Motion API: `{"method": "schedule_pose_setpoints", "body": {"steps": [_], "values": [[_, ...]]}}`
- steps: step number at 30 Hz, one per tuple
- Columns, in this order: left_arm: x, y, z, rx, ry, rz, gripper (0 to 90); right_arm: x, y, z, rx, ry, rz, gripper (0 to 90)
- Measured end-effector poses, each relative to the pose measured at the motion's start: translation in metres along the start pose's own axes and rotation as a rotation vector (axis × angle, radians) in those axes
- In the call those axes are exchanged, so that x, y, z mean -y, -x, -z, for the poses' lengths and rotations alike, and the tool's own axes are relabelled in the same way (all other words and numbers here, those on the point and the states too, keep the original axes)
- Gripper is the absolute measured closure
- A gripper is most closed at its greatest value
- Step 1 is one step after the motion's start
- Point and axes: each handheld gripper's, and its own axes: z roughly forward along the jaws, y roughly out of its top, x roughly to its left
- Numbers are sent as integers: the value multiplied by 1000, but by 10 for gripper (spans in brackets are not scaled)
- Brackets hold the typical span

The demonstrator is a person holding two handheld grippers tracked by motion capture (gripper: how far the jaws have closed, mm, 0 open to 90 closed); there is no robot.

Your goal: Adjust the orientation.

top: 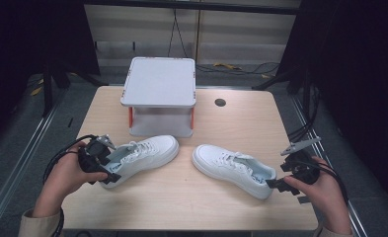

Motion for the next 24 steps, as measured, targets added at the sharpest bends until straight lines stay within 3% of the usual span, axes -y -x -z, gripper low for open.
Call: {"method": "schedule_pose_setpoints", "body": {"steps": [6,12,17,24], "values": [[-2,-1,-10,-2,-60,-11,322,0,2,-3,-3,-6,1,210],[-5,-2,-19,-3,-81,-8,394,2,4,-4,-1,-14,-3,210],[-7,0,-27,-2,-119,-32,524,2,4,-4,-2,-9,-4,210],[-8,-1,-34,-1,-138,-38,612,1,3,-8,-2,-18,7,210]]}}
